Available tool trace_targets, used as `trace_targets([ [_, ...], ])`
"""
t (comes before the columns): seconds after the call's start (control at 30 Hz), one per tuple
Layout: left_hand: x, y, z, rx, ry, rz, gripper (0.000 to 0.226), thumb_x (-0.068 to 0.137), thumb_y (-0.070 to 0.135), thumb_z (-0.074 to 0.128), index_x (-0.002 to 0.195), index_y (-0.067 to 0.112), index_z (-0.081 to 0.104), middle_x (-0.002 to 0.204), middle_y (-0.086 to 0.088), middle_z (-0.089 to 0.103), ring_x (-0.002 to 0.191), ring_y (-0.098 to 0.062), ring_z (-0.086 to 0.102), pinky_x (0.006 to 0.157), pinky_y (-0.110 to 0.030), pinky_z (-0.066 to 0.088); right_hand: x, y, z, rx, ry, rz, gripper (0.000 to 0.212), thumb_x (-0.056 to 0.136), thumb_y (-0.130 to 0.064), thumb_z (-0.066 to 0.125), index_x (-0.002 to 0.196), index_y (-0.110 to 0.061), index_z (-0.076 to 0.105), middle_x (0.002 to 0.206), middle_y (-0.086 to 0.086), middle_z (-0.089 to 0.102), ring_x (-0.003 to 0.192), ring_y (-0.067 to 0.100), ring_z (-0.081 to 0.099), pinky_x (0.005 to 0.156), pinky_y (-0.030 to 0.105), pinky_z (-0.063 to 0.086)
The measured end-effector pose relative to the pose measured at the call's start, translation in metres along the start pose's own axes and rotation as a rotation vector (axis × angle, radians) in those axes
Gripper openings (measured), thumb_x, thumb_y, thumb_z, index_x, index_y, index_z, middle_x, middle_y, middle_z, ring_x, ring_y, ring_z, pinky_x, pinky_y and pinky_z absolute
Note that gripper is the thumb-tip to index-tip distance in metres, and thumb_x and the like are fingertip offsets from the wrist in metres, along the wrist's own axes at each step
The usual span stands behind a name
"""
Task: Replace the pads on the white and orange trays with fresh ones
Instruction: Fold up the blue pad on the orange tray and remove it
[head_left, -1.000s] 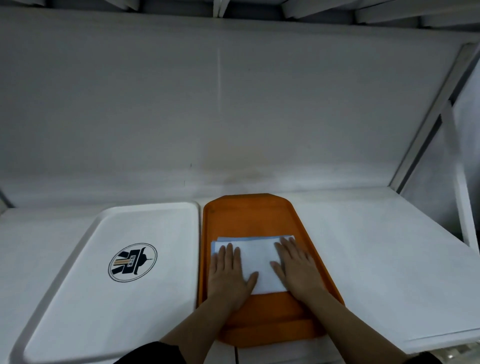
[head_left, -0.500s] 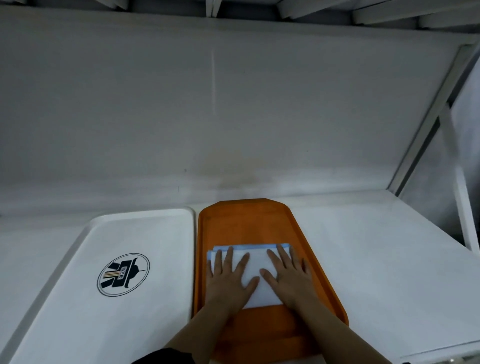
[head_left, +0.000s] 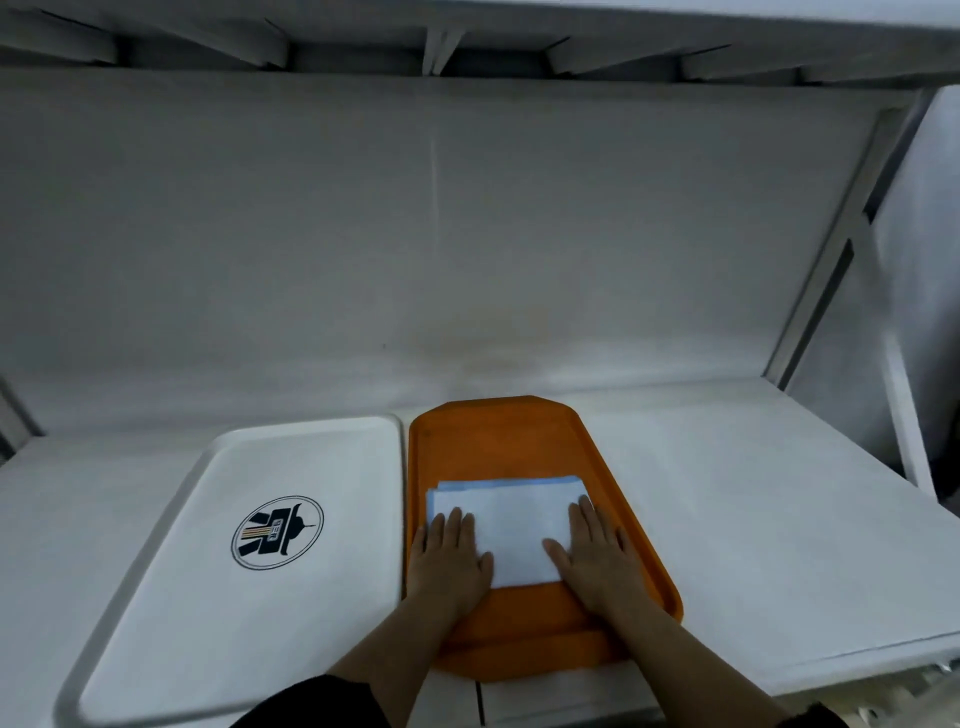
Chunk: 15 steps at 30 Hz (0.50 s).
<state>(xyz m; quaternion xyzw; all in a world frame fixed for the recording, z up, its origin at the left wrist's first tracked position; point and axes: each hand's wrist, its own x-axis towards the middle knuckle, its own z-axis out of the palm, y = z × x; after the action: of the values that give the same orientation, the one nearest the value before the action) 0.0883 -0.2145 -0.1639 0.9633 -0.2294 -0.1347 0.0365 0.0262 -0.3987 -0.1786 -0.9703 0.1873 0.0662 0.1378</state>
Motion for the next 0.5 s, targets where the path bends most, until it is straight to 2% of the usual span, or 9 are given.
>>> trace_targets([
  [0.13, -0.017, 0.01, -0.006, 0.0, -0.043, 0.075, 0.059, 0.101, 0.04, 0.024, 0.152, 0.018, 0.004, 0.16, -0.009, -0.002, 0.147, -0.028, -0.002, 0.119, -0.045, 0.005, -0.013, -0.004, -0.011, 0.113, -0.062, 0.008, 0.069, 0.1, -0.049, 0.027, 0.152, -0.011, 0.002, 0.16, 0.008, -0.004, 0.147, 0.024, 0.002, 0.119, 0.038, 0.011],
  [0.23, -0.025, 0.021, -0.011, 0.065, -0.078, 0.116, 0.06, 0.1, 0.044, 0.027, 0.152, 0.02, 0.008, 0.159, -0.011, 0.001, 0.146, -0.029, 0.002, 0.118, -0.048, 0.005, -0.015, -0.008, -0.024, 0.272, -0.092, 0.03, 0.08, 0.093, -0.064, 0.023, 0.147, -0.005, 0.024, 0.157, 0.014, 0.016, 0.144, 0.027, 0.018, 0.115, 0.034, 0.021],
  [0.33, -0.033, 0.032, -0.013, 0.053, -0.153, 0.139, 0.062, 0.099, 0.05, 0.028, 0.152, 0.025, 0.007, 0.16, -0.009, -0.004, 0.146, -0.03, -0.001, 0.117, -0.05, 0.007, -0.013, -0.004, -0.031, 0.488, -0.033, 0.132, 0.047, 0.097, -0.027, 0.046, 0.137, -0.002, 0.043, 0.143, 0.017, 0.041, 0.131, 0.031, 0.04, 0.102, 0.031, 0.035],
  [0.37, -0.035, 0.035, -0.013, 0.042, -0.175, 0.148, 0.062, 0.098, 0.051, 0.029, 0.152, 0.028, 0.006, 0.16, -0.007, -0.006, 0.146, -0.03, -0.004, 0.117, -0.051, 0.007, -0.011, 0.0, -0.032, 0.536, -0.001, 0.161, 0.042, 0.096, -0.022, 0.048, 0.133, -0.002, 0.048, 0.139, 0.018, 0.046, 0.126, 0.031, 0.045, 0.097, 0.031, 0.038],
  [0.47, -0.038, 0.036, -0.012, 0.031, -0.184, 0.167, 0.062, 0.098, 0.051, 0.031, 0.151, 0.033, 0.006, 0.16, -0.004, -0.007, 0.146, -0.029, -0.006, 0.117, -0.053, 0.008, -0.009, 0.006, -0.037, 0.533, 0.061, 0.197, 0.037, 0.095, -0.019, 0.049, 0.128, -0.003, 0.054, 0.134, 0.017, 0.051, 0.122, 0.029, 0.048, 0.1, 0.031, 0.037],
  [0.5, -0.038, 0.035, -0.012, 0.039, -0.177, 0.175, 0.062, 0.098, 0.05, 0.032, 0.151, 0.034, 0.006, 0.16, -0.004, -0.007, 0.146, -0.029, -0.006, 0.116, -0.054, 0.008, -0.008, 0.006, -0.04, 0.528, 0.063, 0.211, 0.032, 0.094, -0.019, 0.049, 0.122, -0.005, 0.056, 0.126, 0.017, 0.054, 0.117, 0.028, 0.05, 0.097, 0.032, 0.04],
])
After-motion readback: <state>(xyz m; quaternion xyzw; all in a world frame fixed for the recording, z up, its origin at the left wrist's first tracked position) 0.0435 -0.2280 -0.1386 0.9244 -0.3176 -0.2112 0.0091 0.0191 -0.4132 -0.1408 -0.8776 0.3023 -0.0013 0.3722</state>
